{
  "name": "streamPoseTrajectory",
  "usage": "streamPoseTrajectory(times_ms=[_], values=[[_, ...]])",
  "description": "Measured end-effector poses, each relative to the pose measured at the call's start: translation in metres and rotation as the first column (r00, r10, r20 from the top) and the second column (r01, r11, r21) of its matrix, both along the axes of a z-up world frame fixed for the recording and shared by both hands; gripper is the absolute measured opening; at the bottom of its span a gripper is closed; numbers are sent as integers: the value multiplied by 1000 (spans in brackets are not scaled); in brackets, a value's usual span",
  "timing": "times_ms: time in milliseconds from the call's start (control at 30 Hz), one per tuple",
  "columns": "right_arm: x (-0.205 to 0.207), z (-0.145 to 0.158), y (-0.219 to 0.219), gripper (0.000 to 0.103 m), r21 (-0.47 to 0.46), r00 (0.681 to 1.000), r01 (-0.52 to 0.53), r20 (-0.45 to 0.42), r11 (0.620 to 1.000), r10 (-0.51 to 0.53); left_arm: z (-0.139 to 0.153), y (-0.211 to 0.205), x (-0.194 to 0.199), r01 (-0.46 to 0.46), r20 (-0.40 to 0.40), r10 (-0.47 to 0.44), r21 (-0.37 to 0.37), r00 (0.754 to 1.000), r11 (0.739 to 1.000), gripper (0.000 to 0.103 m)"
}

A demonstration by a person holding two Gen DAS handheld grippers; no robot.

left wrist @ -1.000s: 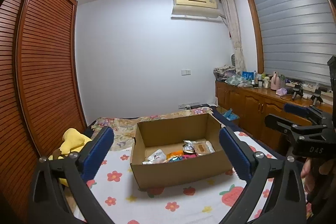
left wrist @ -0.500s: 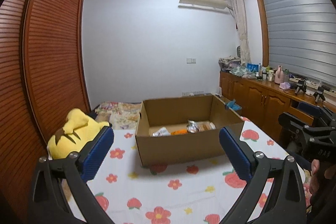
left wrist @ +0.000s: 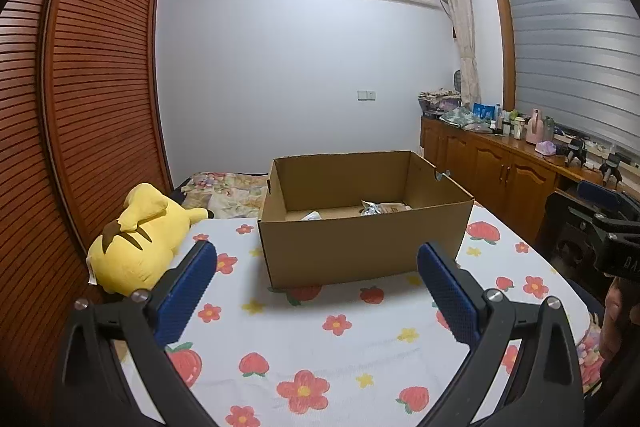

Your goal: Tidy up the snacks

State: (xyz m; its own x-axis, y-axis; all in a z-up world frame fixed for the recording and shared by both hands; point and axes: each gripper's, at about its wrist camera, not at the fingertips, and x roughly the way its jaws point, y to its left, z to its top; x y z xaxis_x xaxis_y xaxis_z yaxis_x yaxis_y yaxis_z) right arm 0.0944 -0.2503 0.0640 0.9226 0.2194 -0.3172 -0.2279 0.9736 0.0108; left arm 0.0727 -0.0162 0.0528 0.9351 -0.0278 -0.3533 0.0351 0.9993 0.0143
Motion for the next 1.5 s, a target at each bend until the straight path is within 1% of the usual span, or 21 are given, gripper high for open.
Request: streamPoseTrajectory(times_ms=[1500], values=[[-5, -2, 1, 103, 0, 1000, 1, 3, 1000, -1, 5, -2, -7, 8, 6, -8, 9, 1000, 1000, 101]])
